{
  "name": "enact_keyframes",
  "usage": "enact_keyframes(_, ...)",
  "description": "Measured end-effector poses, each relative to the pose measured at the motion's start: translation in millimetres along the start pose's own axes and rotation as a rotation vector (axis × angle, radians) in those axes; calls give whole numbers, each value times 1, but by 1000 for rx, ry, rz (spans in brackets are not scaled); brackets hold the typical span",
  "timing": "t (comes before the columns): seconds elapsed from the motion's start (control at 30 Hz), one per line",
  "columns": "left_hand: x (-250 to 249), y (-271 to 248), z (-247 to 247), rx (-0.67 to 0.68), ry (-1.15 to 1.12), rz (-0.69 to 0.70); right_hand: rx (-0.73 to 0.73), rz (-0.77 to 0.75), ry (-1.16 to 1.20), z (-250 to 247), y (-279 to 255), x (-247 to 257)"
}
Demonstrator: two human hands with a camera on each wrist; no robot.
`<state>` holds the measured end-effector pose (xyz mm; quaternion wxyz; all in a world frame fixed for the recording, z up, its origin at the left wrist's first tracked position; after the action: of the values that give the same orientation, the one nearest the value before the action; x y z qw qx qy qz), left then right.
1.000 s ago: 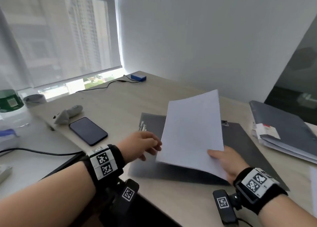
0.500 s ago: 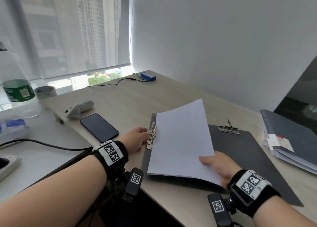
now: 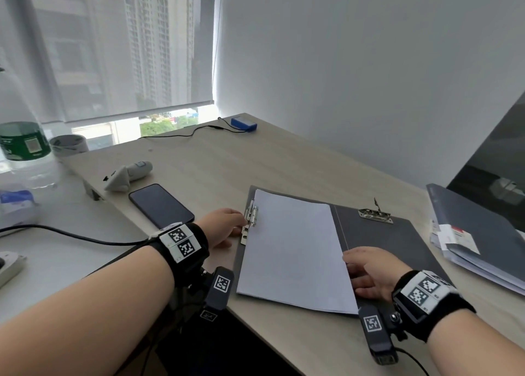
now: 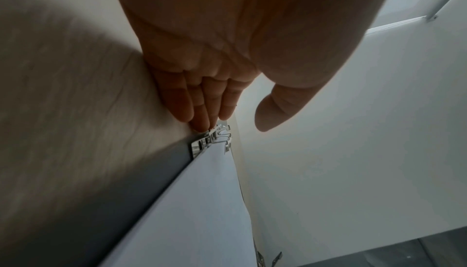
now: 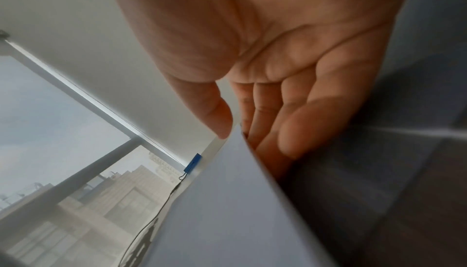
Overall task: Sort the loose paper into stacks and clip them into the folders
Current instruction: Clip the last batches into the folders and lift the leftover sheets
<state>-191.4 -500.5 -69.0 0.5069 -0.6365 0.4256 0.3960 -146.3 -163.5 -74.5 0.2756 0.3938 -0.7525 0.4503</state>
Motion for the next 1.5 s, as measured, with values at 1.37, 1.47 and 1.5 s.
enact_keyframes(1.37,-14,12,1,9,277,160,0,-114,63,0,17,-3)
enact_keyframes(1.47,-14,11,0,29,217,57,9,-116,73,2,16,-3)
enact_keyframes(1.5,-14,12,1,31,193,21,12,-117,77,2,15,-3)
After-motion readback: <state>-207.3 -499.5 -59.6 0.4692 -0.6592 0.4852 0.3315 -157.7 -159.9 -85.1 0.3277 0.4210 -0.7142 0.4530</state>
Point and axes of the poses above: each hand's wrist, its own y-axis towards the middle knuckle, its own z-axis out of the palm, x = y × z, the point moved 9 cm from there along y, towards the middle knuckle, and after that the axes turned 8 degrees about -x, right-handed, at the moved point
